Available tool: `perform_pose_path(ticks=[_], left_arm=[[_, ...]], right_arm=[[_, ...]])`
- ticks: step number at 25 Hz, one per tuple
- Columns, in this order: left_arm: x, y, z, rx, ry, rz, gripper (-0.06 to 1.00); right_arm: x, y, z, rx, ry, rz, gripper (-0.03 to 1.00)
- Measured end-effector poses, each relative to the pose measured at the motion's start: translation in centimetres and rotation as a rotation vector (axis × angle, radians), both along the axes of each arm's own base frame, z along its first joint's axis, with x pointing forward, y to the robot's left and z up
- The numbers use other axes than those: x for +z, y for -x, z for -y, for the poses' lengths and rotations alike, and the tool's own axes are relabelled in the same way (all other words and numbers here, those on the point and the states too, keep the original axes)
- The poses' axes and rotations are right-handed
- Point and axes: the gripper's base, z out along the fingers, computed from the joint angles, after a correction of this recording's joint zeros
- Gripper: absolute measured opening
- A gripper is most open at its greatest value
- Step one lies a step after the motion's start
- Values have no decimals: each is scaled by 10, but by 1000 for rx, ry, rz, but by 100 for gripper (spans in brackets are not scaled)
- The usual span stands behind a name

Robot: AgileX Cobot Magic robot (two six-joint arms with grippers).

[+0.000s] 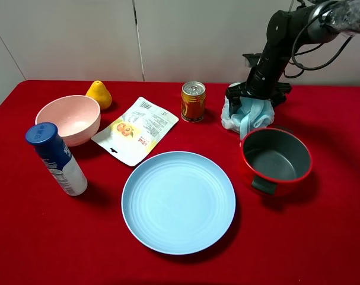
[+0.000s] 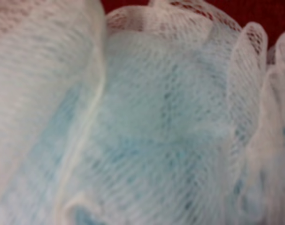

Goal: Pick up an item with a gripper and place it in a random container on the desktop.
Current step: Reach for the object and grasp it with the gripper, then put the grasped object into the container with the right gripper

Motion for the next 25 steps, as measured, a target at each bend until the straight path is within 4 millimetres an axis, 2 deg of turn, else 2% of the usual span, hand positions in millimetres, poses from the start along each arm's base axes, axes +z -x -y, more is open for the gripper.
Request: perform_pose_path(ticks=[3,4,8,25], left_arm=[[0,0,0,0,0,0,99],[0,0,0,0,0,0,99],[0,0,0,0,0,0,99],[0,0,0,0,0,0,99]], right_arm=[[-5,-1,0,-1,0,1,69],[-6,-1,0,-1,0,1,66],[-7,-2,-1,-3,-3,5,44],[-6,-2,-1,-3,-3,4,43]])
